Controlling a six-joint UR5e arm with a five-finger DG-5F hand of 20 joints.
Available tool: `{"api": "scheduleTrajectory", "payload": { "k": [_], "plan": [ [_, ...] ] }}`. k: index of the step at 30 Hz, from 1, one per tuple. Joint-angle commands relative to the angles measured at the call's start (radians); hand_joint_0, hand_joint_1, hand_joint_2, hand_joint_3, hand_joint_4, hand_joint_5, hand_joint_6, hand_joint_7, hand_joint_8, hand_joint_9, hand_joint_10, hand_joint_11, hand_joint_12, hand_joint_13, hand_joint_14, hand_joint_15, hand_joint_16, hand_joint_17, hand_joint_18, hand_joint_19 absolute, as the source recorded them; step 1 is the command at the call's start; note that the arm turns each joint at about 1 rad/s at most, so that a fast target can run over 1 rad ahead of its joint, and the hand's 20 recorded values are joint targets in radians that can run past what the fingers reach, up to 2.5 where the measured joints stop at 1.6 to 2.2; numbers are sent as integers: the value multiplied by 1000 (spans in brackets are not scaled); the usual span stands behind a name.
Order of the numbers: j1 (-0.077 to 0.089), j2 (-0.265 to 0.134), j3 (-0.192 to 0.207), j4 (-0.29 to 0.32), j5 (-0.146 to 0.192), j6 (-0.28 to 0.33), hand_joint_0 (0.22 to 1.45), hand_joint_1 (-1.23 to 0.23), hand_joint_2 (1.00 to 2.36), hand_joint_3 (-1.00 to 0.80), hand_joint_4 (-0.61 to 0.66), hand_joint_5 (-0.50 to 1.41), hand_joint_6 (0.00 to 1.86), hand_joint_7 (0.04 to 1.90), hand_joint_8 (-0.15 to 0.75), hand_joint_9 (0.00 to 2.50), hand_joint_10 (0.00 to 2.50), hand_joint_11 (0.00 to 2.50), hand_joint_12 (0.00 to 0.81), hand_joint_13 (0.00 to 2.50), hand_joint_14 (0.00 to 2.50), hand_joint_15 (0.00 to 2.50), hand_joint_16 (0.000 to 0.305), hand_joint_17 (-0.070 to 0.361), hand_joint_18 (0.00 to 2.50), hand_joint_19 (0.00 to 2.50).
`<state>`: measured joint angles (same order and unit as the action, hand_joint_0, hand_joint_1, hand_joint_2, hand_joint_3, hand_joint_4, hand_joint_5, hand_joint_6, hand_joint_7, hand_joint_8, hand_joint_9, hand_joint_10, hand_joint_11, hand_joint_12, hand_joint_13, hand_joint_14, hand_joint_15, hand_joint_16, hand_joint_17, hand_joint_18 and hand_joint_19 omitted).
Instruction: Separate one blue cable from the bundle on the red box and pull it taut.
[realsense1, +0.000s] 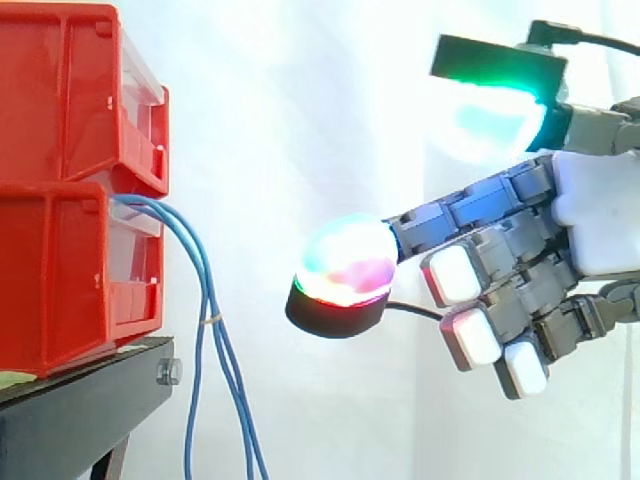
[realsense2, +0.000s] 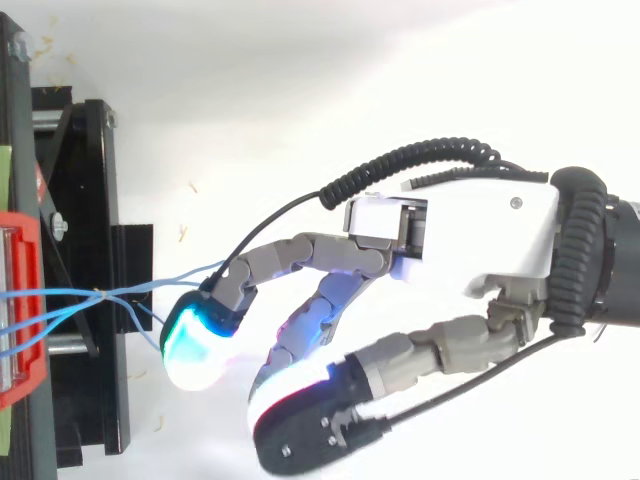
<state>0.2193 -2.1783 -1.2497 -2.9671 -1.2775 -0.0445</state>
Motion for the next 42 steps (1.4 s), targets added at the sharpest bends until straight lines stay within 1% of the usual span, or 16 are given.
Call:
{"api": "scheduleTrajectory", "payload": {
  "k": [1,3,5,7,13,20,30,32,33,34,38,42],
  "plan": [
    [2,0,0,-1,1,0,638,-428,1009,-393,288,-144,502,716,248,1023,9,275,285,892,17,498,38,86,778,539],
    [5,0,0,2,0,0,643,-471,1011,-367,295,-143,502,713,247,1037,9,281,278,891,18,492,38,85,789,530],
    [6,0,0,2,0,0,604,-583,1011,-359,295,-143,502,712,248,1037,11,286,284,896,19,502,38,85,792,523],
    [6,0,1,2,0,0,575,-650,1011,-344,281,-145,502,714,248,1032,9,303,282,885,19,509,39,87,796,527],
    [6,-2,0,-1,1,0,573,-649,1012,-327,281,-146,502,716,245,1033,9,314,286,880,19,511,39,87,787,538],
    [6,0,0,-24,1,3,578,-643,1012,-326,276,-146,502,710,245,1037,10,330,285,872,19,513,38,87,781,545],
    [6,0,0,-24,-2,5,583,-640,1011,-331,284,-145,502,709,242,1040,10,329,285,871,19,512,39,87,779,555],
    [6,0,1,-24,-2,6,584,-641,1011,-332,268,-150,502,701,243,1018,11,315,287,873,17,515,39,87,781,553],
    [6,0,1,-26,-2,6,585,-641,1011,-330,229,-159,502,699,241,998,9,304,284,872,19,512,39,87,779,553],
    [6,0,1,-26,-2,6,586,-640,1011,-332,221,-160,502,700,243,996,9,303,283,872,17,512,39,87,779,553],
    [6,0,0,-26,-2,6,583,-641,1012,-327,220,-160,502,699,235,984,11,301,283,865,19,506,39,88,775,551],
    [6,0,1,-21,0,6,548,-588,1009,-370,227,-164,501,696,246,965,8,284,299,824,16,479,42,93,743,539]
  ]
}}
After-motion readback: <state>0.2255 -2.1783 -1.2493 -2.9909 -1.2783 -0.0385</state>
